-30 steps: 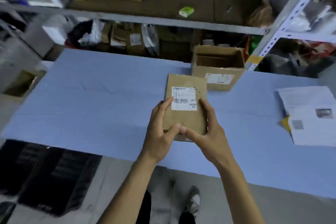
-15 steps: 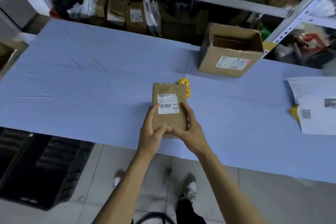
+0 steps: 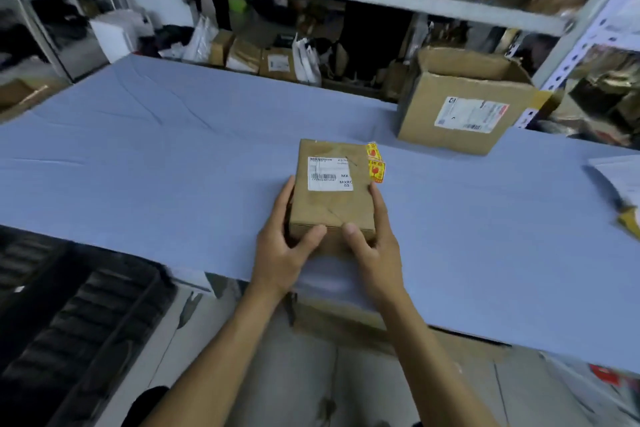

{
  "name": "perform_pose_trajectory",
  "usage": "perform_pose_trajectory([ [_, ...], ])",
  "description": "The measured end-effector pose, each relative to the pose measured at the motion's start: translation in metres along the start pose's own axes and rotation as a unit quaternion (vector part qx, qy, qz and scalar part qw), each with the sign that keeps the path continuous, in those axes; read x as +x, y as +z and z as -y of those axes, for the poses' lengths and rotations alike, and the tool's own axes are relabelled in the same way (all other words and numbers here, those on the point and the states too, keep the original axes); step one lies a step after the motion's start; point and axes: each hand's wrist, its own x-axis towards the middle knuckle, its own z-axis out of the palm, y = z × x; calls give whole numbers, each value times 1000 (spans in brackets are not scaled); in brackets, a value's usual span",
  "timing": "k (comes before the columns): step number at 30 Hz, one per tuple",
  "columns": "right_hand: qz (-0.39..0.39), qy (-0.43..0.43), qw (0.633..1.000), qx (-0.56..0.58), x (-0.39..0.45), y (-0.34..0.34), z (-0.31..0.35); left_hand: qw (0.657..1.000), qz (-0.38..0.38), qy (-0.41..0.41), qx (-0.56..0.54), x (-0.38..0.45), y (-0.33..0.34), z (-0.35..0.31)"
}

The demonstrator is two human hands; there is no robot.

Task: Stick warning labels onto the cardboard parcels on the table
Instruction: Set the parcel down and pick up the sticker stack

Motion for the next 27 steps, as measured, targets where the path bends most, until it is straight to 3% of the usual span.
perform_pose_trajectory([
  [6, 3, -35, 999, -3, -2, -4, 0, 988, -38, 75, 131, -8, 11, -1],
  [10, 0, -51, 999, -13, -2, -2, -5, 975, -14, 117, 187, -13, 17, 4],
  [15, 3, -68, 997, -24, -3, -1, -8, 972, -13, 110, 206, -7, 19, 11],
  [21, 33, -112, 988, -97, 2, 2, -20, 959, -86, 31, 270, 3, 20, 12],
  [24, 24, -129, 984, -125, 11, 3, -20, 971, -47, 57, 229, 14, -4, 14],
  [27, -38, -151, 966, -208, 35, -3, -21, 977, 63, 54, 197, 34, -43, 17],
])
